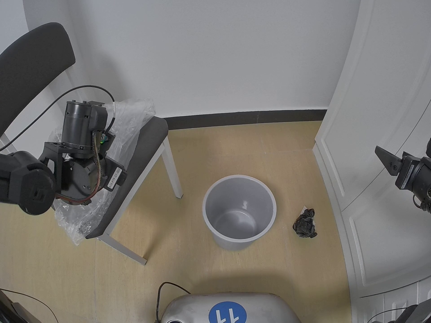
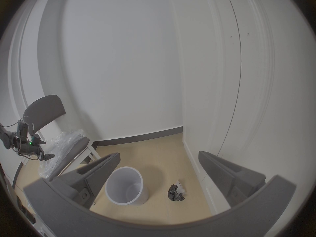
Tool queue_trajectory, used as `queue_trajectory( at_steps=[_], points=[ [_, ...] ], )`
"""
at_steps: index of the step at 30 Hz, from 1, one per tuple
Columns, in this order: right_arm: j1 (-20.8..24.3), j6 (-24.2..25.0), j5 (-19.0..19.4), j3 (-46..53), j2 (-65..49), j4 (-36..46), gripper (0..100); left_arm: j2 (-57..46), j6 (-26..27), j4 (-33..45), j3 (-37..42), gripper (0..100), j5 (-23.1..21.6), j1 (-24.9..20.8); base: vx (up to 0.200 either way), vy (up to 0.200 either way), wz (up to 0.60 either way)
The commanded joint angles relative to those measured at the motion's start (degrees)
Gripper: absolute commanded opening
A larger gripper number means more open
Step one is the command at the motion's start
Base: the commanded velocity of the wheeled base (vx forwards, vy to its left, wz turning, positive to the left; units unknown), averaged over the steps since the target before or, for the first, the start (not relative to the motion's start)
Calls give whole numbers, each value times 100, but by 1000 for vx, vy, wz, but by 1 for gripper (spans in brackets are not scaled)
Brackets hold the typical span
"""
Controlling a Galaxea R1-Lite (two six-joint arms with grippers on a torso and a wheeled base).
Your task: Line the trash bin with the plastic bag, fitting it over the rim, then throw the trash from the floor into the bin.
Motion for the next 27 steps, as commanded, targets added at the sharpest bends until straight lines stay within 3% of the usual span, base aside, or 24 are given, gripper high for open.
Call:
queue_trajectory(
  at_steps=[1,27],
  points=[
    [-11,-9,-2,42,-45,-1,100,346,8,-3,-108,100,3,114,0,0,0],
    [-46,-88,16,156,-62,-9,100,830,254,-12,-486,100,55,1064,0,0,0]
  ],
)
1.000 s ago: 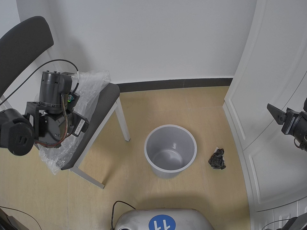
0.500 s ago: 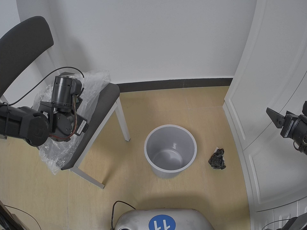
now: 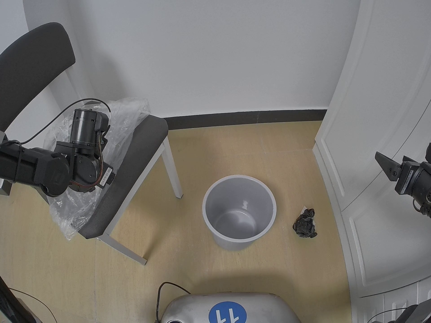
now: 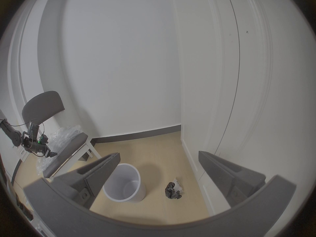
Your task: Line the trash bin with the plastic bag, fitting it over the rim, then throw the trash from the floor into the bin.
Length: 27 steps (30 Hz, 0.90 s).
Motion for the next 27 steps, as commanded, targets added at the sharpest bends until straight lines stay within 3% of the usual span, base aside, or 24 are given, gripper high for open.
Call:
queue_trajectory(
  at_steps=[1,10,17,27],
  points=[
    [9,-6,1,19,-28,-4,100,-360,237,1,-19,100,-3,150,0,0,0],
    [0,-102,1,19,-28,-4,100,-896,808,10,-116,100,-3,247,0,0,0],
    [9,-155,1,28,-125,4,100,-1002,834,80,-230,100,-3,326,0,0,0],
    [9,-243,19,80,-195,4,100,-1081,755,28,482,100,-65,300,0,0,0]
  ],
)
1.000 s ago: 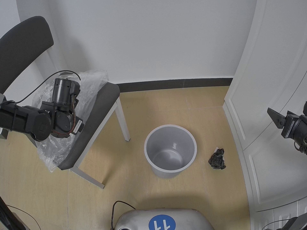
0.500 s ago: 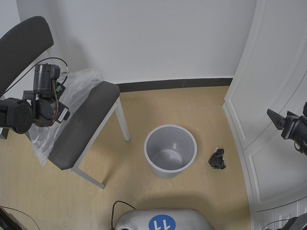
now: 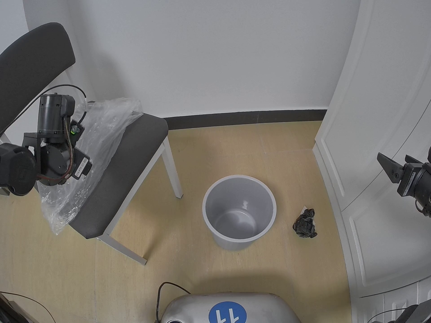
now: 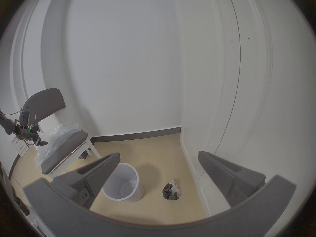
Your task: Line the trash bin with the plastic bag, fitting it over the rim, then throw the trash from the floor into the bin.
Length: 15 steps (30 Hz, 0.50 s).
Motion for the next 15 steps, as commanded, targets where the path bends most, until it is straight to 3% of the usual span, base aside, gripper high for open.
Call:
queue_trajectory(
  at_steps=[1,8,15],
  points=[
    [2,-2,14,33,-57,-12,100,-41,-36,-41,181,100,-24,7,0,0,0],
    [2,-11,14,41,-57,-3,100,179,-45,-50,102,100,-24,-1,0,0,0],
    [2,-11,14,59,-57,-3,100,-172,-36,-23,743,100,-24,78,0,0,0]
  ],
)
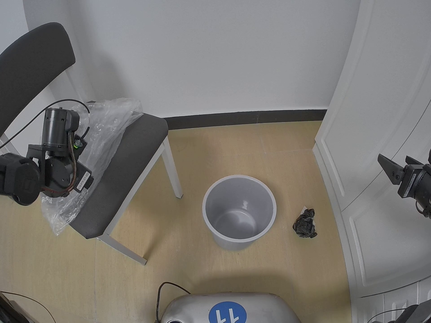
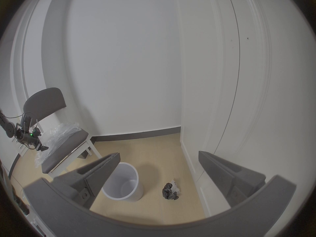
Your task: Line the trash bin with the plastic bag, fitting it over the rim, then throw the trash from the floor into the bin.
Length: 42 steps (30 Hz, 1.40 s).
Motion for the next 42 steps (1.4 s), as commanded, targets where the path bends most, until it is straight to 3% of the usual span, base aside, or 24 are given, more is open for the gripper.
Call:
queue_trajectory(
  at_steps=[1,10,19,26,32,42],
  points=[
    [2,1,-1,7,-11,-3,100,-357,5,14,469,100,-6,111,0,0,0],
    [10,-113,8,59,-64,-3,100,-1121,41,-3,1462,100,-647,576,0,0,0],
    [54,-122,61,77,-108,6,100,-1614,49,41,1752,100,-1227,875,0,0,0],
    [45,-113,78,59,-117,-12,100,-1201,-21,-74,1418,100,-1333,532,0,0,0],
    [28,-113,78,59,-99,-12,100,-462,-267,-724,1190,100,-1298,234,0,0,0],
    [10,-113,105,59,-90,-12,100,91,-258,-1313,1005,100,-1263,550,0,0,0]
  ],
)
